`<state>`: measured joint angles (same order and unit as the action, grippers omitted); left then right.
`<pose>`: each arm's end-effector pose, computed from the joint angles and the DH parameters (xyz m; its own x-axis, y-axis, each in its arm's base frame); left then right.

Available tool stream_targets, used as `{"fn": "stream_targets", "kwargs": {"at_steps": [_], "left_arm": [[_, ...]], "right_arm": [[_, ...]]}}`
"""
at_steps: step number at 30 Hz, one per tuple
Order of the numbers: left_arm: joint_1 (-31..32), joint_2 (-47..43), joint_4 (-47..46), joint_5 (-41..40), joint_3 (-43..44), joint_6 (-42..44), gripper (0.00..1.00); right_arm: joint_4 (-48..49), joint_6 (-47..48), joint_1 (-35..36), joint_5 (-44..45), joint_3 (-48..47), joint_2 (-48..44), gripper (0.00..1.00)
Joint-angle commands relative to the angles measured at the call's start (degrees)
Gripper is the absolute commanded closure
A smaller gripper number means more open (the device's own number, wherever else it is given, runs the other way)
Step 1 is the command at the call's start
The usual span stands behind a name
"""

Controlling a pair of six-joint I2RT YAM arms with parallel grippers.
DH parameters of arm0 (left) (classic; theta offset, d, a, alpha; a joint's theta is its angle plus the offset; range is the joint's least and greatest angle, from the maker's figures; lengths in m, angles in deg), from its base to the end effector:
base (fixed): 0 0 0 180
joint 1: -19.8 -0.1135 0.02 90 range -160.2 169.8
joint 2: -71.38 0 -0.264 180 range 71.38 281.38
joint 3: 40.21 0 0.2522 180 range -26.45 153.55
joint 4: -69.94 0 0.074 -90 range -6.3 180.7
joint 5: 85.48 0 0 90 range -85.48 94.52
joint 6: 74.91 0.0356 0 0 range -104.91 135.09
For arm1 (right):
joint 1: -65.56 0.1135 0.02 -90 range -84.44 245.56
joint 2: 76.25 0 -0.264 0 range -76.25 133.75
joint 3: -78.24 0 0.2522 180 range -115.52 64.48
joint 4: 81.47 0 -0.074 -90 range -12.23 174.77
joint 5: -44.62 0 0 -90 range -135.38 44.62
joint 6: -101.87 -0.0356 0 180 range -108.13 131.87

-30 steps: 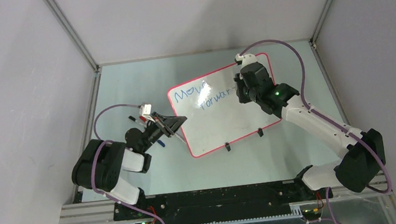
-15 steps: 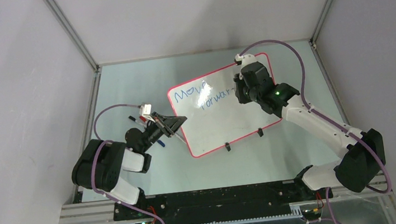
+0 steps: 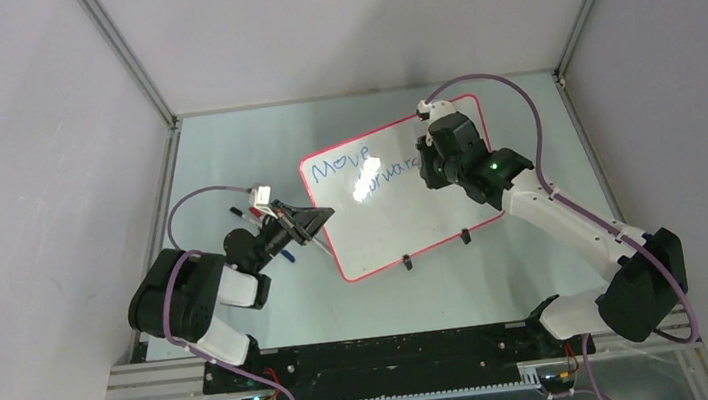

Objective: Write a sentence on the whiteboard

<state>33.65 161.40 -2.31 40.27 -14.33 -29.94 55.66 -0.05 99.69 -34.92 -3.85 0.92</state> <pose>0.2202 -0.0757 0.1651 -0.4380 -0.4834 -0.7580 0.6311 0.4351 -0.6422 0.2508 0.1622 0.3255 -0.5876 -0.1529 -0.7946 -0.3188 0.9463 0.0536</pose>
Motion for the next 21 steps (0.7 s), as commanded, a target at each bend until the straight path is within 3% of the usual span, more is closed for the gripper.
{"fn": "stream_targets", "kwargs": {"at_steps": [1,21], "left_arm": [[-0.66,0.06,-1.70,-2.33,0.68,3.46,0.96],[-0.66,0.18,-1.70,-2.28,0.74,3.38,0.96]], "right_arm": [[-1.03,0.60,-0.16,1.91,-1.56,0.70,1.00],[-0.78,0.44,-0.84,4.41,-4.80,2.27,1.00]]}}
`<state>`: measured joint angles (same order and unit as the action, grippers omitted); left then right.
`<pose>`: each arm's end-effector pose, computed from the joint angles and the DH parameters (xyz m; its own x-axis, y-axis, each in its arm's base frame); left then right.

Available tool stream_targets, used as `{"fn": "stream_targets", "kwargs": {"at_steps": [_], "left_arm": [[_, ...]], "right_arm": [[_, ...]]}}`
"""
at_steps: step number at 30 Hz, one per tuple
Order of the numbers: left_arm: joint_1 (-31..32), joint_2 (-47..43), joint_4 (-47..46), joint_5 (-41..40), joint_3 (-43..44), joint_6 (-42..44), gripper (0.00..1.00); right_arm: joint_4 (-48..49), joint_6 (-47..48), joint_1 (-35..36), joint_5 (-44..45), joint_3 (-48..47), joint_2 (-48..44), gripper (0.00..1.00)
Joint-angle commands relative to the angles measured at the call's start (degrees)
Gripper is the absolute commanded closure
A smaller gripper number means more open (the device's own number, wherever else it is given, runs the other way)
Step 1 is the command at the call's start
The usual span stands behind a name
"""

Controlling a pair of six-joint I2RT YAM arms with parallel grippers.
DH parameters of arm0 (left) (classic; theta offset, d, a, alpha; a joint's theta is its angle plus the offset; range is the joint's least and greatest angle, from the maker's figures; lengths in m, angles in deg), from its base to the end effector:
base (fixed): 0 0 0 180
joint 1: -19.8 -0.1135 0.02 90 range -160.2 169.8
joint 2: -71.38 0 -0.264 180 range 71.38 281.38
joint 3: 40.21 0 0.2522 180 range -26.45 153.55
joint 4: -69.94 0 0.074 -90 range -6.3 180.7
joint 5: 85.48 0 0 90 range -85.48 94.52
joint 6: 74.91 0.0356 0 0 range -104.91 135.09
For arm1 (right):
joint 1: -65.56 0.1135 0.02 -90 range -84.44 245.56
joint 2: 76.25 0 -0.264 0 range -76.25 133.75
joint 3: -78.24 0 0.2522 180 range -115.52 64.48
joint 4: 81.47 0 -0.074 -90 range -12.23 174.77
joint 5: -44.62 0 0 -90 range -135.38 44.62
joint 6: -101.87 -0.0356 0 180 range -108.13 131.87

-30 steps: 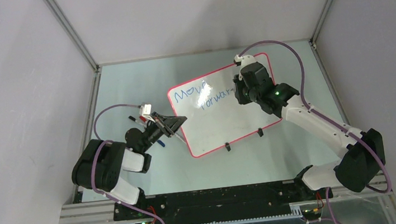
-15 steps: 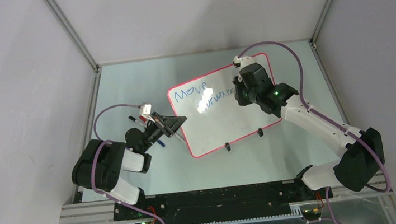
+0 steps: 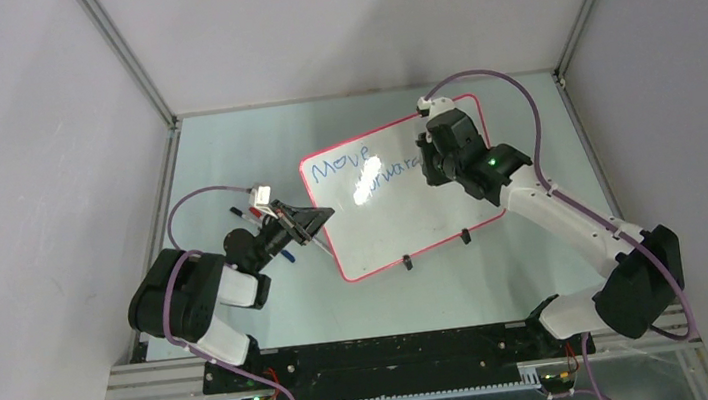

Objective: Write a sentence on the whiteboard

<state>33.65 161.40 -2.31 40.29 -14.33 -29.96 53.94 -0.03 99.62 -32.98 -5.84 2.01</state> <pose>0.2202 -0.0757 0.1651 -0.4383 -0.4834 -0.7578 0.6311 0.4348 -0.6424 0.2545 0.1628 0.3294 -0.5918 -0.1570 -0.7906 -0.2925 0.9558 0.0292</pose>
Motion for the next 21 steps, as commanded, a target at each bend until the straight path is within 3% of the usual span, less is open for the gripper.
{"fn": "stream_targets", "kwargs": {"at_steps": [1,21], "left_arm": [[-0.62,0.16,-1.70,-2.29,0.72,3.40,0.96],[-0.66,0.18,-1.70,-2.27,0.83,3.45,0.96]], "right_arm": [[0.95,0.39,-0.81,2.43,-3.18,1.32,1.00],[0.47,0.58,-1.26,2.28,-8.39,3.80,1.00]]}}
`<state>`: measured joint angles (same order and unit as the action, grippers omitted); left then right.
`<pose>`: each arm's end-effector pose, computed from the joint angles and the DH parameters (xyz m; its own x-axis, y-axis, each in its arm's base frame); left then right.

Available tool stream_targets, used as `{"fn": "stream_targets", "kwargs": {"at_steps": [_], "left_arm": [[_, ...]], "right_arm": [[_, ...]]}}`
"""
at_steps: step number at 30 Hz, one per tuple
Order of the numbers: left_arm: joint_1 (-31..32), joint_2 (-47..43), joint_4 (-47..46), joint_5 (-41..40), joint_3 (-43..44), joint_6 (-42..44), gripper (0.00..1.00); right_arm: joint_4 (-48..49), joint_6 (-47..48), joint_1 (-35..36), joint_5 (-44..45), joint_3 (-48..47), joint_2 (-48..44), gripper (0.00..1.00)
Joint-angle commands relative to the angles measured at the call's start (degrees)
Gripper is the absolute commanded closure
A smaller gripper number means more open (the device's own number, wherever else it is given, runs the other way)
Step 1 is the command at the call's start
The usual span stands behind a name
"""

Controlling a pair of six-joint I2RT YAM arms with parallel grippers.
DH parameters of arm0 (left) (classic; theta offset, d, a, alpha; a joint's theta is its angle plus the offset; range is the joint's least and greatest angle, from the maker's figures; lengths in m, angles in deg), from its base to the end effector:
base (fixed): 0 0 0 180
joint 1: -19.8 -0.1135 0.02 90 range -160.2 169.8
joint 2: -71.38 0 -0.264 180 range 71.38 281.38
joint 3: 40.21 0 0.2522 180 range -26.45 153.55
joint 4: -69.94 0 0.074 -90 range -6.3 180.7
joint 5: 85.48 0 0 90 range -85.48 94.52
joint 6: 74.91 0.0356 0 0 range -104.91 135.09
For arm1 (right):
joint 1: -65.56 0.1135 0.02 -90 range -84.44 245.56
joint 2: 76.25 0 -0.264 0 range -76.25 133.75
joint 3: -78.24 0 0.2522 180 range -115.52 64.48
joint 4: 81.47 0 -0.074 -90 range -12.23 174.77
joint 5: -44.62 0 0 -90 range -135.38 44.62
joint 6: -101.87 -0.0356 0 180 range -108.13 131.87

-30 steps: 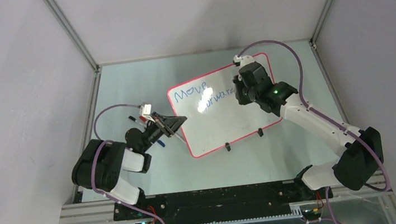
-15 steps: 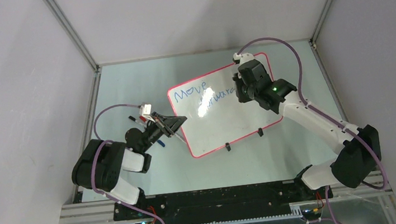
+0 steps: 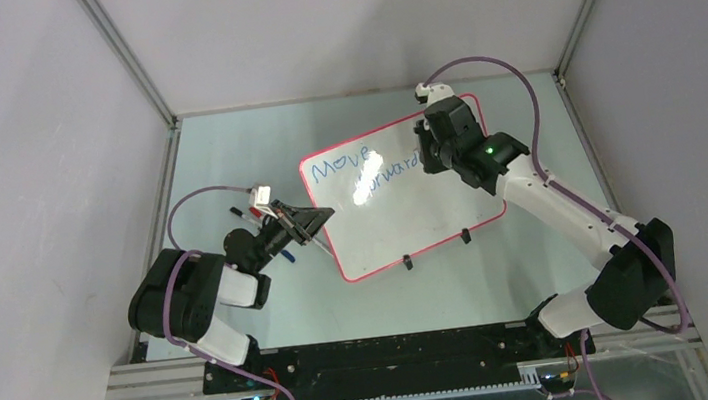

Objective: Write a sentence on the whiteboard

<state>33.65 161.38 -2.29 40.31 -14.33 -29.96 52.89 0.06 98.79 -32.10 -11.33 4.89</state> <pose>0.2202 -0.0757 0.1651 -0.4385 -0.4832 -0.7578 0.6313 0.4346 -0.6424 0.2683 0.1660 0.3456 -0.5730 -0.1372 -0.8080 -0.2687 0.9628 0.0270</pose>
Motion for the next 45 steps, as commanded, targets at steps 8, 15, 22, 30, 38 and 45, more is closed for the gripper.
{"fn": "stream_targets", "kwargs": {"at_steps": [8,15,22,30,38,45], "left_arm": [[-0.58,0.17,-1.72,-2.25,0.78,3.49,0.96],[-0.63,0.01,-1.72,-2.23,0.71,3.49,0.96],[-0.66,-0.03,-1.72,-2.26,0.60,3.49,0.96],[-0.63,-0.17,-1.72,-2.26,0.52,3.49,0.96],[-0.63,-0.25,-1.72,-2.36,0.41,3.49,0.96],[-0.60,-0.26,-1.72,-2.39,0.37,3.49,0.97]], "right_arm": [[-0.32,-0.13,-0.41,1.19,-2.19,1.00,1.00],[-0.72,-0.42,-0.43,0.91,-0.03,-0.28,1.00],[-1.45,-0.92,-0.32,0.23,1.44,-0.88,1.00],[-1.78,-1.18,-0.12,0.42,3.55,-2.24,1.00],[-1.97,-1.49,-0.17,0.56,4.78,-3.36,1.00],[0.41,-1.03,0.81,-1.40,4.79,-8.31,1.00]]}}
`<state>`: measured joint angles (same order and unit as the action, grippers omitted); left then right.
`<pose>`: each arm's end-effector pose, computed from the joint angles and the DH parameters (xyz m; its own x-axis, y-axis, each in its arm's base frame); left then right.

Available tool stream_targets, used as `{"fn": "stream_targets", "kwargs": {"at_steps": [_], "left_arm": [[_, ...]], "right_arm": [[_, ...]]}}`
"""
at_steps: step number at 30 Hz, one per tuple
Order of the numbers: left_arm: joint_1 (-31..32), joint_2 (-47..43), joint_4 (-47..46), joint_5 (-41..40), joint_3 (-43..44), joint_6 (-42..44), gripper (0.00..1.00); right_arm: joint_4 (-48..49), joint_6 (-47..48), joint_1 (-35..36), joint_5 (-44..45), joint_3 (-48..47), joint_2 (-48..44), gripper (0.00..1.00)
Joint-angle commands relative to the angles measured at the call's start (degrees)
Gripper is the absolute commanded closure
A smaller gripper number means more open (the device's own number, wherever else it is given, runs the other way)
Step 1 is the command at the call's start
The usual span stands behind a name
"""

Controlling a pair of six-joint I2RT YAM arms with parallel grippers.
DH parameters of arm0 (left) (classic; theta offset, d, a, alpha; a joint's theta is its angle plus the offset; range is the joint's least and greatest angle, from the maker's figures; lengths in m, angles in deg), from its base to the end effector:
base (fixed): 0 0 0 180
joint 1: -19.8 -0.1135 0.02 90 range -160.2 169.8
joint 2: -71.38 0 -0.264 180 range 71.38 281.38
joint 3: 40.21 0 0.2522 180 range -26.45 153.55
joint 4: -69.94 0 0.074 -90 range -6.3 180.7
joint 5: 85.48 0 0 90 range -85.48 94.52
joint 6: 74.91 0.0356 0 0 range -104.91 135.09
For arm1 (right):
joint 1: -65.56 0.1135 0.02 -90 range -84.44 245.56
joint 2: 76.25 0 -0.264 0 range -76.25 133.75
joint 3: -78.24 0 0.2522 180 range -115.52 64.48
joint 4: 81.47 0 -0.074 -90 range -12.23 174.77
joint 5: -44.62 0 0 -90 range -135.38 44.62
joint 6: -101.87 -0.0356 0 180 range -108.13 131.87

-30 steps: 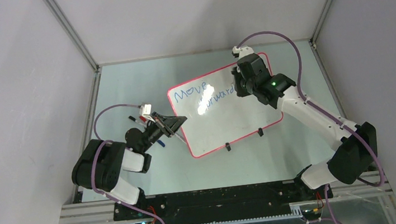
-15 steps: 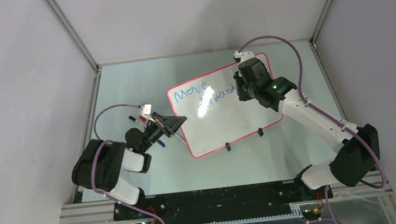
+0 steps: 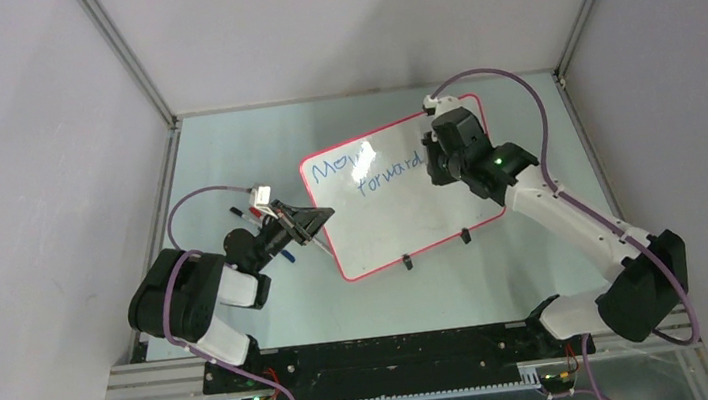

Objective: Write a sentence on the whiteboard

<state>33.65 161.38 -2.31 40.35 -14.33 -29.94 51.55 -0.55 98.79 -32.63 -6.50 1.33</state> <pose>0.2202 -0.0757 0.1651 -0.4383 -0.4827 -0.7582 0.6320 0.4343 -0.6419 0.2527 0.1562 0.3331 -0.6076 -0.1473 -0.7805 -0.2683 0.9630 0.0272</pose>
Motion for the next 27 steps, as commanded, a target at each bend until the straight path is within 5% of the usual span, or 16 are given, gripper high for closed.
{"fn": "stream_targets", "kwargs": {"at_steps": [1,12,27], "left_arm": [[-0.65,-0.26,-1.70,-2.48,0.34,3.46,0.96],[-0.65,-0.15,-1.70,-2.70,0.21,3.51,0.91],[-0.04,-0.66,-1.70,-3.03,-0.37,4.31,0.76]], "right_arm": [[1.92,-0.50,1.40,-0.93,0.01,-6.00,1.00],[10.46,0.80,4.72,-0.29,8.00,-13.72,1.00],[20.32,3.93,10.56,2.37,12.50,-13.01,1.00]]}}
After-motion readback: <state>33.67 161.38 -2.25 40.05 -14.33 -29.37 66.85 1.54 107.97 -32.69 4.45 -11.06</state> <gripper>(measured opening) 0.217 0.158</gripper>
